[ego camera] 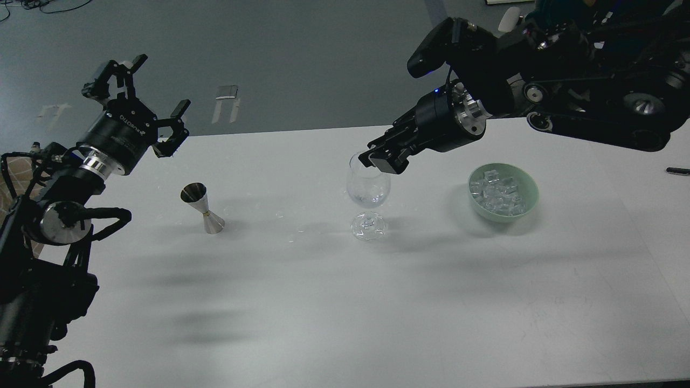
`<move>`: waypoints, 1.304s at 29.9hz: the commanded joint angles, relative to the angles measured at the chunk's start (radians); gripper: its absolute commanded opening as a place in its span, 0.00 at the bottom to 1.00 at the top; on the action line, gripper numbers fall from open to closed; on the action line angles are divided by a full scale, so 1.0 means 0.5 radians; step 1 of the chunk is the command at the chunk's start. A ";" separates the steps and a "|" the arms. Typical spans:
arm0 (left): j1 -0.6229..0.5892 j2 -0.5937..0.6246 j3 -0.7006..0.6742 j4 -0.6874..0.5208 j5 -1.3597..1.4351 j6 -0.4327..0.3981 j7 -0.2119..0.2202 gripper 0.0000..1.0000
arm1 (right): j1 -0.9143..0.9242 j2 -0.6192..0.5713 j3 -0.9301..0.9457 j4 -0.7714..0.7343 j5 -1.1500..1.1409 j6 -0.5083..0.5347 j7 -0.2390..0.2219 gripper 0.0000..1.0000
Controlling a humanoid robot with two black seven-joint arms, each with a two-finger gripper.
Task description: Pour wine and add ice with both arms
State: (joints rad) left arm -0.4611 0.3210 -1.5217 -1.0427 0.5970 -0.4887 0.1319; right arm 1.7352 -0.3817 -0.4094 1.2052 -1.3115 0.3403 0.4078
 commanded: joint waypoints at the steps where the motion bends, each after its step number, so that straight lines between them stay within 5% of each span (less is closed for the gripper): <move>1: 0.002 -0.007 0.003 -0.001 0.003 0.000 0.000 0.97 | -0.010 0.048 -0.003 -0.063 -0.006 -0.015 -0.012 0.00; 14: 0.002 0.002 0.000 -0.001 -0.001 0.000 -0.003 0.97 | -0.040 0.162 -0.071 -0.155 0.000 -0.027 -0.018 0.07; 24: 0.008 0.012 0.000 -0.001 -0.001 0.000 -0.003 0.97 | -0.065 0.165 -0.074 -0.180 0.006 -0.092 -0.061 0.41; 39: -0.004 0.024 0.000 -0.001 -0.001 0.000 -0.003 0.97 | -0.065 0.162 -0.071 -0.177 0.027 -0.098 -0.061 0.70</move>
State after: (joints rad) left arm -0.4622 0.3317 -1.5218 -1.0432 0.5967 -0.4887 0.1304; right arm 1.7027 -0.3003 -0.4462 1.1169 -1.2984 0.2915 0.3773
